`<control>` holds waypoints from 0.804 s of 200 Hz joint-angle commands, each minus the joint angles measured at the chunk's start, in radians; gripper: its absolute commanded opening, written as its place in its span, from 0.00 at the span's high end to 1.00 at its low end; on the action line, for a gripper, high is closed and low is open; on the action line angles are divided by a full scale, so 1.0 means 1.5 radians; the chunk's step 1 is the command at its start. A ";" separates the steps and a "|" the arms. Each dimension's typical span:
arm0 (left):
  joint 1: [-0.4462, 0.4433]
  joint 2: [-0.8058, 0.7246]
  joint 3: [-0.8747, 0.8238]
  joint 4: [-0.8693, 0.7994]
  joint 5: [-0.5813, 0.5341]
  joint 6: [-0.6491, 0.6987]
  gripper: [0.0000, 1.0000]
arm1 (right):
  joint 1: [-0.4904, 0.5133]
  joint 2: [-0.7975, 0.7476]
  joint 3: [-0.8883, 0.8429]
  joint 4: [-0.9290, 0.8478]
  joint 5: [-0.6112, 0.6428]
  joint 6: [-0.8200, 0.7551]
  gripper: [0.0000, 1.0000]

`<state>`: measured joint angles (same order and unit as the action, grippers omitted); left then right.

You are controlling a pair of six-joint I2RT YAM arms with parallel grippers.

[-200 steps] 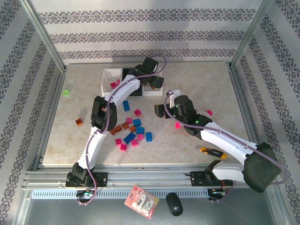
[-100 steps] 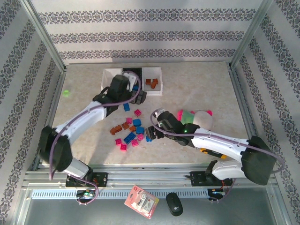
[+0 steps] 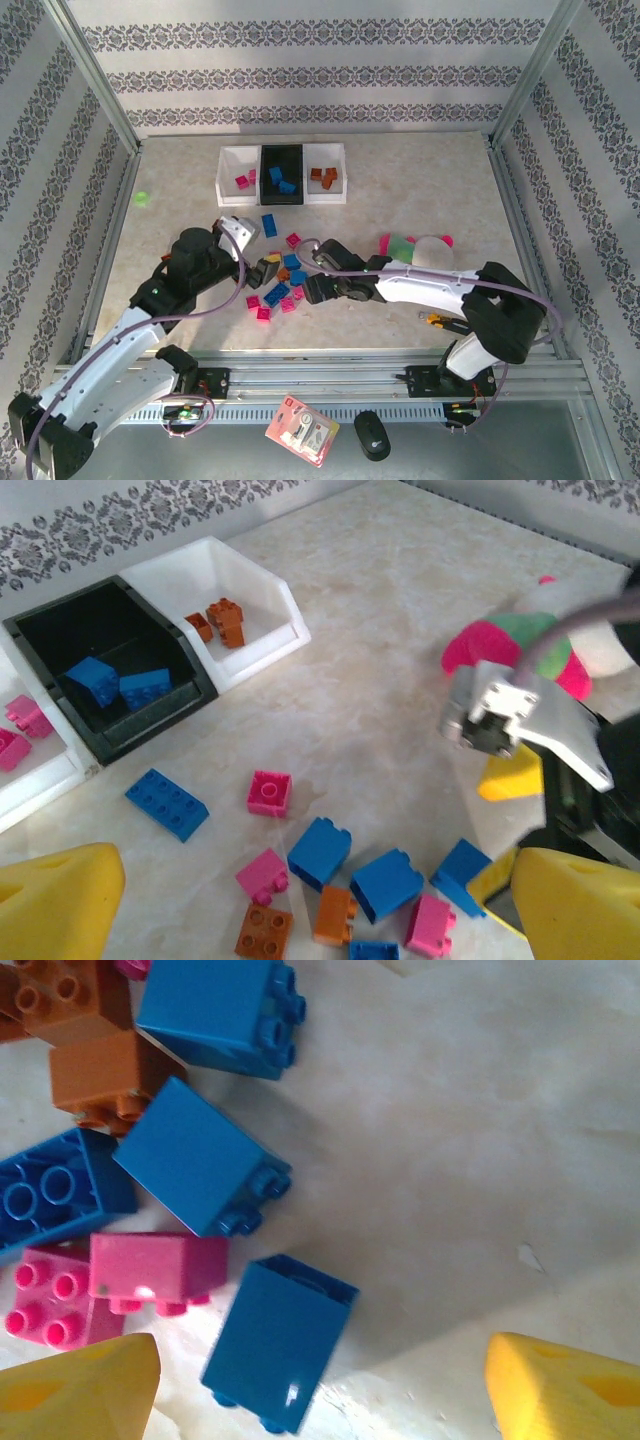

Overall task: Sort the legos into containers by color
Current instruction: Pick up the lego from the bottom-center of the table.

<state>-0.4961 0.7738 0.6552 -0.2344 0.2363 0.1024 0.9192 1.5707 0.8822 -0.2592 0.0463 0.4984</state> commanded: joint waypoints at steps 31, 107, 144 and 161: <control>-0.004 -0.010 -0.029 -0.064 0.051 0.036 0.01 | 0.000 0.058 0.053 -0.046 -0.031 -0.004 0.19; -0.004 0.003 -0.036 -0.057 0.058 0.034 0.04 | -0.030 0.056 0.039 -0.084 -0.022 0.031 0.42; -0.004 0.002 -0.052 -0.037 0.079 0.038 0.03 | -0.043 0.054 0.044 -0.088 -0.018 0.037 0.57; -0.004 0.002 -0.057 -0.030 0.071 0.032 0.02 | -0.049 0.053 0.049 -0.095 -0.019 0.035 0.64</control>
<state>-0.4961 0.7792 0.5850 -0.3035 0.3302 0.1390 0.8623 1.6596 0.9390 -0.3668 0.0097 0.5484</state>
